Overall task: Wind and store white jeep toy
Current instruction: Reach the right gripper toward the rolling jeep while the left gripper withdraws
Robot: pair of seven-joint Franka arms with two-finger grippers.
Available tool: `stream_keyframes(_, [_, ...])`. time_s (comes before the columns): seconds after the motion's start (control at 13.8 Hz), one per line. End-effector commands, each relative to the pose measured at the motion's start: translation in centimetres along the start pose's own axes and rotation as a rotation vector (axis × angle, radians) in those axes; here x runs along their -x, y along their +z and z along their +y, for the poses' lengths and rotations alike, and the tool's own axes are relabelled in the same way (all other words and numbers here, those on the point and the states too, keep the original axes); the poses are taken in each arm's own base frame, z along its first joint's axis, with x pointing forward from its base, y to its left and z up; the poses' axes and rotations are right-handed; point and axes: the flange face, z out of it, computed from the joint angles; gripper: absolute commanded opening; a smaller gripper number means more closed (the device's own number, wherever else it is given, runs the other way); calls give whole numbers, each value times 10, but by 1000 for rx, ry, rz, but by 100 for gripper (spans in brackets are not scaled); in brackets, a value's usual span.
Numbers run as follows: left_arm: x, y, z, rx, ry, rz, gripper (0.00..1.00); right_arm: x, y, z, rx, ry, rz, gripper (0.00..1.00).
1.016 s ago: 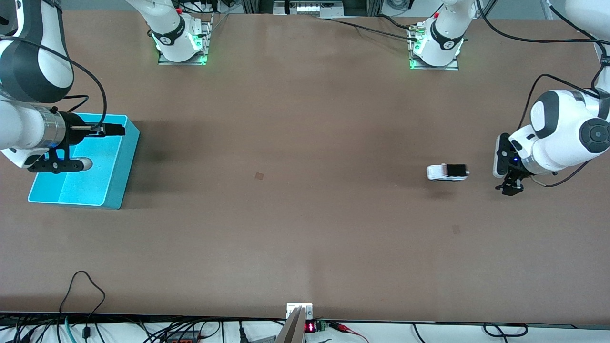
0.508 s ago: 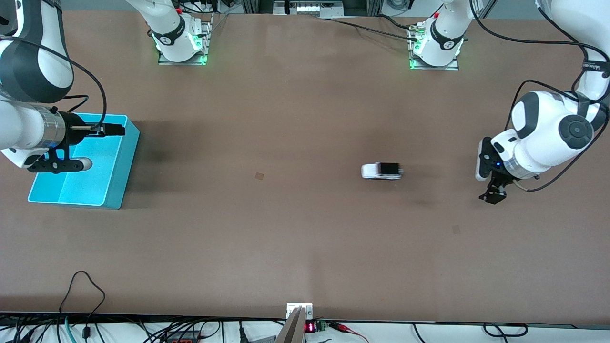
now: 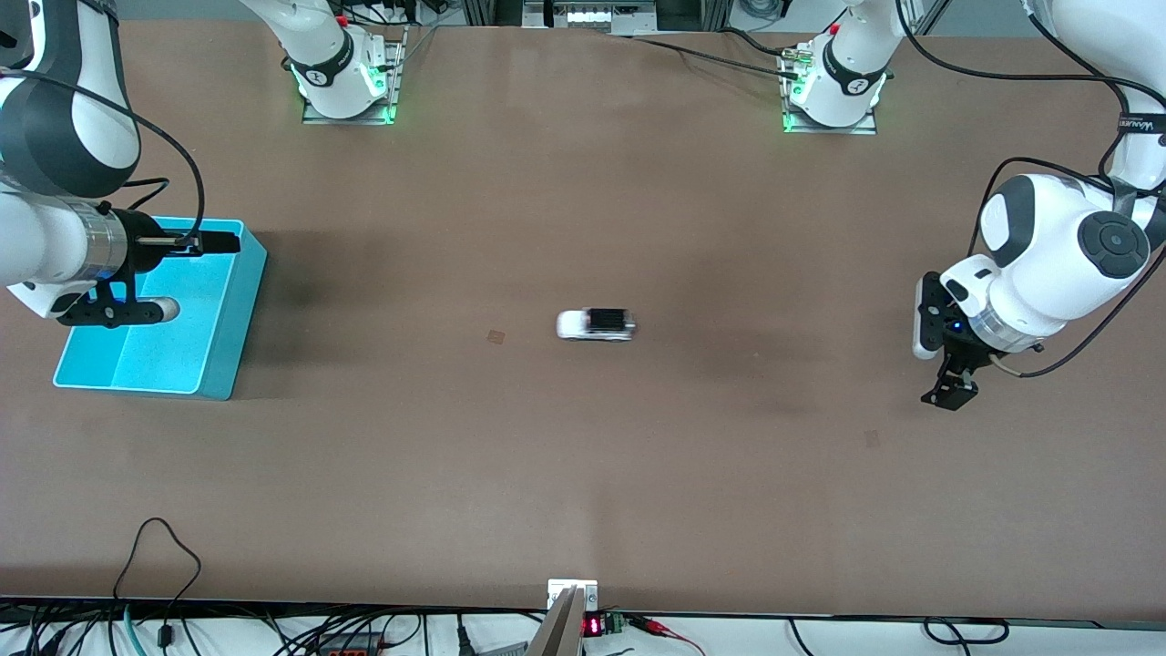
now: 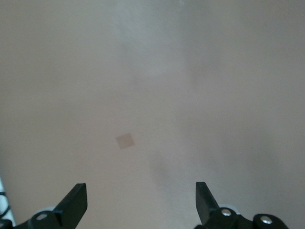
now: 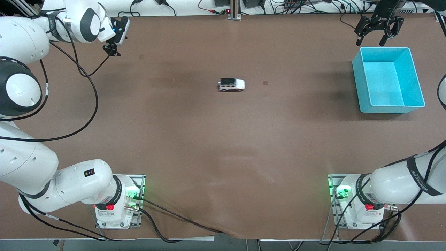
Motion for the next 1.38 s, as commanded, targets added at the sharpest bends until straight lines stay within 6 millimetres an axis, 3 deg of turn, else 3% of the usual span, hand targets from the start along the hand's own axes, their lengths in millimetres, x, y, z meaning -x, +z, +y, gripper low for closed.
stream_keyframes(0.0, [-17,-8,-11,-7,-115,15,100,2,-2,1,-18,-4,-6,100])
stream_keyframes(0.29, [-21,-15,-10,10,-365,6,100,3,-5,-5,-16,-15,5,100])
stream_keyframes(0.44, [-8,-20,-5,25,-552,-17,100,4,-6,-18,-7,-40,7,100])
stream_keyframes(0.73, [5,-50,-8,116,-992,20,100,6,-7,-17,-1,-303,23,100])
stream_keyframes(0.94, [7,-63,-10,159,-1205,-1,100,13,1,-16,16,-368,50,100])
stream_keyframes(1.16, [8,-81,-10,173,-1425,-29,100,39,56,-34,65,-443,157,100])
stream_keyframes(1.31, [15,-103,-17,153,-1553,-40,100,39,74,-44,135,-577,182,100])
